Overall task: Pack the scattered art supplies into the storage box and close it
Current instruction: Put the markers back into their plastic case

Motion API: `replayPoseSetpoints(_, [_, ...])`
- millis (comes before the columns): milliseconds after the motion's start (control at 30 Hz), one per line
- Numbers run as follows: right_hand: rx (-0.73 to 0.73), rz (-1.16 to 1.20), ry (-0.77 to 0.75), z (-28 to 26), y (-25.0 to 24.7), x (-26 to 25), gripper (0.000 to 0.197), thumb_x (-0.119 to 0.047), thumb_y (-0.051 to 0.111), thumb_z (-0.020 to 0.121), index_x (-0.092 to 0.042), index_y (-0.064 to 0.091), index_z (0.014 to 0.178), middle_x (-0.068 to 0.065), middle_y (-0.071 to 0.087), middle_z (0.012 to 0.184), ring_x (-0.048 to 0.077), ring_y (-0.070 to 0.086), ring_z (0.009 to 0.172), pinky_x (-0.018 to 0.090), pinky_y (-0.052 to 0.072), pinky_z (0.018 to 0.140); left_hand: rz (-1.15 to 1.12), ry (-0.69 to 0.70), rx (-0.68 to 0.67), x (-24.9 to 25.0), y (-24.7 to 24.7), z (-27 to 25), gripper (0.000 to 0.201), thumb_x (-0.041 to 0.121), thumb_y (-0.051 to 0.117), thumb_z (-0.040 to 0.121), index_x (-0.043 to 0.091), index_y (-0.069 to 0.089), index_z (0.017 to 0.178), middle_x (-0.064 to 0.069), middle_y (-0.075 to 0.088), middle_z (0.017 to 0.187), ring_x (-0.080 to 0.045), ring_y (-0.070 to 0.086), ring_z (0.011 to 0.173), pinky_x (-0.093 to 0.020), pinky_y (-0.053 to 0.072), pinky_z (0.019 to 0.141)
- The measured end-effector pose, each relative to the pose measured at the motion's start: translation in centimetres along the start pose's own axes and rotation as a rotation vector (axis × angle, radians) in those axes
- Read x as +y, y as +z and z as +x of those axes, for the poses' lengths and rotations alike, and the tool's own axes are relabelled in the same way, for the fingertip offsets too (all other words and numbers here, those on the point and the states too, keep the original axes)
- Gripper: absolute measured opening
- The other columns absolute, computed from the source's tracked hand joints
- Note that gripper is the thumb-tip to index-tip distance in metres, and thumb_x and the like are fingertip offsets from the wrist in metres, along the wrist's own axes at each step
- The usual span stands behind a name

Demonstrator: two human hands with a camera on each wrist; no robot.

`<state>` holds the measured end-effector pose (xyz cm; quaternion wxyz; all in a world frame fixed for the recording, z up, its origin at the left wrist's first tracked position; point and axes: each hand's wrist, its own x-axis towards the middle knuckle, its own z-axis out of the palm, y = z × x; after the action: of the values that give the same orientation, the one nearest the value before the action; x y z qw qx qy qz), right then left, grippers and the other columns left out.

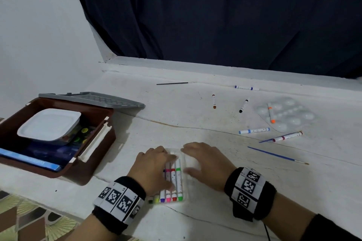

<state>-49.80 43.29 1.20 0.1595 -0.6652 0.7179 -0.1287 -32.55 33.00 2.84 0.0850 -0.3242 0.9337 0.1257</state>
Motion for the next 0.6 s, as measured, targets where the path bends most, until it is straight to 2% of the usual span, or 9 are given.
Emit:
replayPoseSetpoints(133, [0.202,0.091,0.117,-2.0,-2.0,4.4,0.053,-0.055,0.041,0.087,-0.032,0.056,0.131,-0.013,0.055,0.134,0.01,0.049,0.125,0.04,0.039,0.106,-0.196,0.121,0.123,2.1,-1.0,1.6,0.054,0.067,0.06,0.08,0.045,0.052,0.128,0.019,0.053,0.113,-0.005,0.052,0.105,-0.037,0.044,0.098])
replayPoseSetpoints(233, [0.392,0.091,0.218,-4.0,-3.9,8.3,0.032,-0.039,0.054,0.085,-0.026,0.067,0.111,-0.011,0.065,0.107,0.014,0.061,0.101,0.041,0.049,0.09,-0.335,0.246,0.198,4.6,-1.7,4.2,0.043,0.061,0.061,0.085,0.045,0.055,0.124,0.021,0.054,0.106,0.002,0.053,0.1,-0.035,0.047,0.095])
replayPoseSetpoints(333, [0.467,0.038,0.382,-6.4,-5.6,12.7,0.015,-0.023,0.064,0.084,-0.023,0.068,0.098,-0.011,0.059,0.089,0.016,0.061,0.087,0.04,0.051,0.08,-0.316,0.337,0.209,8.0,-1.9,8.0,0.034,0.053,0.06,0.091,0.043,0.056,0.124,0.016,0.054,0.107,-0.002,0.054,0.101,-0.034,0.046,0.095])
replayPoseSetpoints(400, [0.437,0.011,0.529,-7.9,-6.3,15.7,0.013,-0.02,0.064,0.085,-0.022,0.068,0.097,-0.006,0.06,0.093,0.021,0.061,0.091,0.04,0.05,0.08,-0.286,0.392,0.184,10.5,-1.7,10.8,0.032,0.049,0.055,0.095,0.042,0.054,0.126,0.012,0.054,0.11,-0.008,0.055,0.104,-0.038,0.046,0.096])
replayPoseSetpoints(467, [0.381,-0.023,0.635,-9.2,-6.6,18.4,0.017,-0.02,0.059,0.088,-0.023,0.067,0.103,-0.002,0.061,0.105,0.023,0.058,0.101,0.039,0.048,0.084,-0.204,0.417,0.129,13.0,-1.2,13.6,0.033,0.044,0.049,0.098,0.04,0.049,0.131,0.006,0.052,0.118,-0.016,0.053,0.111,-0.041,0.044,0.098])
replayPoseSetpoints(600, [0.318,-0.074,0.64,-10.7,-6.8,21.8,0.034,-0.014,0.051,0.092,-0.028,0.062,0.121,-0.007,0.057,0.129,0.02,0.049,0.121,0.037,0.045,0.094,-0.014,0.442,0.03,17.3,-0.4,18.0,0.042,0.031,0.043,0.101,0.032,0.042,0.143,-0.001,0.049,0.134,-0.028,0.047,0.12,-0.044,0.04,0.1])
